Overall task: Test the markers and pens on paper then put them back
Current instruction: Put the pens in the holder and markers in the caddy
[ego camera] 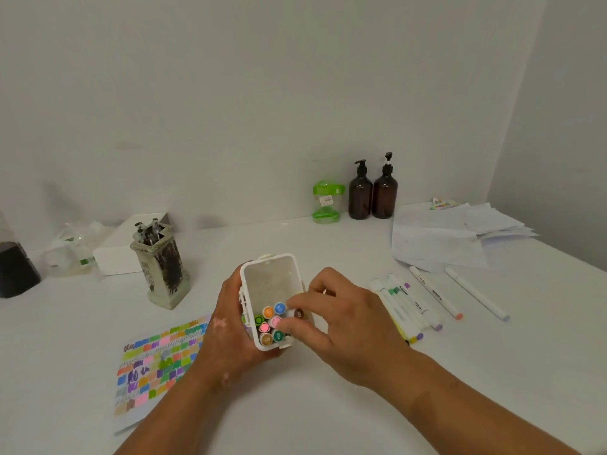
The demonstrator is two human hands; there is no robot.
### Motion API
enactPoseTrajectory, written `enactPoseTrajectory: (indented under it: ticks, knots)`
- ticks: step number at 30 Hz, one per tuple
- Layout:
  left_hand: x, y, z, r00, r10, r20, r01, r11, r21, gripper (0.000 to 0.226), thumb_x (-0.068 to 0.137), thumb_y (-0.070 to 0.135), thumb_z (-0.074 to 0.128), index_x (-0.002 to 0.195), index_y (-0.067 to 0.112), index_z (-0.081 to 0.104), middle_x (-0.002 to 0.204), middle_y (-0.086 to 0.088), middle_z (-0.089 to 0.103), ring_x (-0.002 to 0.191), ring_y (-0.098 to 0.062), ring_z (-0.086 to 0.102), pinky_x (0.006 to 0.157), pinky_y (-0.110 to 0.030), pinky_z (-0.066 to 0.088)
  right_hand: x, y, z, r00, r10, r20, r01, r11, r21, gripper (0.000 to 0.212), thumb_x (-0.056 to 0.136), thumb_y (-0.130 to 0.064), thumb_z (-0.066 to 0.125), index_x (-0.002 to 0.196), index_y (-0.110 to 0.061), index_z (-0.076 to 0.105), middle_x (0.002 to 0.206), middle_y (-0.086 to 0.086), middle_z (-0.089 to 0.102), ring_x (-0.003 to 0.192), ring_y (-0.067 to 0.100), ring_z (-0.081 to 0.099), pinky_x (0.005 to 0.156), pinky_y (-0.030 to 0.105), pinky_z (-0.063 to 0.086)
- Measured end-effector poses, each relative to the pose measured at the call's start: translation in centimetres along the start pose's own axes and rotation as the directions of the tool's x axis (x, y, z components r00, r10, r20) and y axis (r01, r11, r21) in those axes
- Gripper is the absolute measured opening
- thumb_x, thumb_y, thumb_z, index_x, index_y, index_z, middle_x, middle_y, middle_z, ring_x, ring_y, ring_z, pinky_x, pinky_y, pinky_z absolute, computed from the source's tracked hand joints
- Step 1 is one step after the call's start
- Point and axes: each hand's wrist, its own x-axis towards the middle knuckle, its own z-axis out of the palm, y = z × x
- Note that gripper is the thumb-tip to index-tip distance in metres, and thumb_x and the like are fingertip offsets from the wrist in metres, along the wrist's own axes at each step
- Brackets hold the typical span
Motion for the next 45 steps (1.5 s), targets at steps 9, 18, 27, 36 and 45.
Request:
enactPoseTrajectory:
  ticks: [9,18,27,36,45]
  knots:
    - [0.8,1.2,1.6,1.000,-0.022,0.020,0.023,0.999,-0.043,0.111,0.049,0.051,0.095,0.139,0.045,0.031,0.131,0.032,0.047,0.120,0.005,0.052,0.087,-0.002,0.044,-0.1,1.6,-0.9,0.981,0.193,0.003,-0.193,0.980,0.040,0.024,0.086,-0.055,0.063,0.081,-0.034,0.072,0.069,-0.013,0.057,0.070,0.008,0.056,0.060,0.013,0.036]
    - [1.9,0.8,2.1,0.997,-0.071,0.040,0.077,0.984,-0.158,0.115,0.050,0.034,0.098,0.145,0.032,0.035,0.136,0.005,0.056,0.123,-0.017,0.058,0.099,-0.041,0.053,-1.2,11.4,-1.2,0.703,0.670,0.241,-0.503,0.707,-0.497,0.043,0.086,-0.059,0.058,0.106,-0.022,0.050,0.110,0.000,0.061,0.094,0.018,0.053,0.072,0.032,0.044]
    - [1.6,-0.2,1.6,0.996,-0.065,0.054,0.074,0.982,-0.175,0.110,0.052,0.038,0.093,0.145,0.025,0.036,0.131,0.012,0.060,0.117,0.003,0.058,0.085,-0.003,0.046,0.6,12.1,2.1,0.637,0.726,0.259,-0.487,0.639,-0.596,0.045,0.074,-0.061,0.060,0.088,-0.022,0.042,0.088,-0.004,0.045,0.079,0.017,0.049,0.050,0.028,0.028]
    - [1.7,-1.2,1.2,0.996,-0.041,0.083,0.056,0.981,-0.184,0.108,0.056,0.038,0.094,0.146,0.025,0.037,0.134,0.013,0.058,0.122,-0.002,0.058,0.095,-0.013,0.050,2.8,11.0,4.2,0.596,0.714,0.368,-0.582,0.700,-0.415,0.036,0.076,-0.029,0.054,0.111,-0.034,0.062,0.145,-0.022,0.054,0.110,0.014,0.063,0.076,0.020,0.040]
    - [1.5,0.0,1.0,0.998,-0.017,0.060,0.030,0.973,-0.227,0.106,0.054,0.043,0.095,0.141,0.047,0.034,0.137,0.018,0.052,0.127,-0.004,0.054,0.094,-0.014,0.049,3.1,10.1,2.7,0.518,0.786,0.339,-0.700,0.617,-0.360,0.012,0.071,-0.020,0.062,0.079,-0.014,0.056,0.070,0.001,0.067,0.057,0.017,0.062,0.049,0.025,0.047]
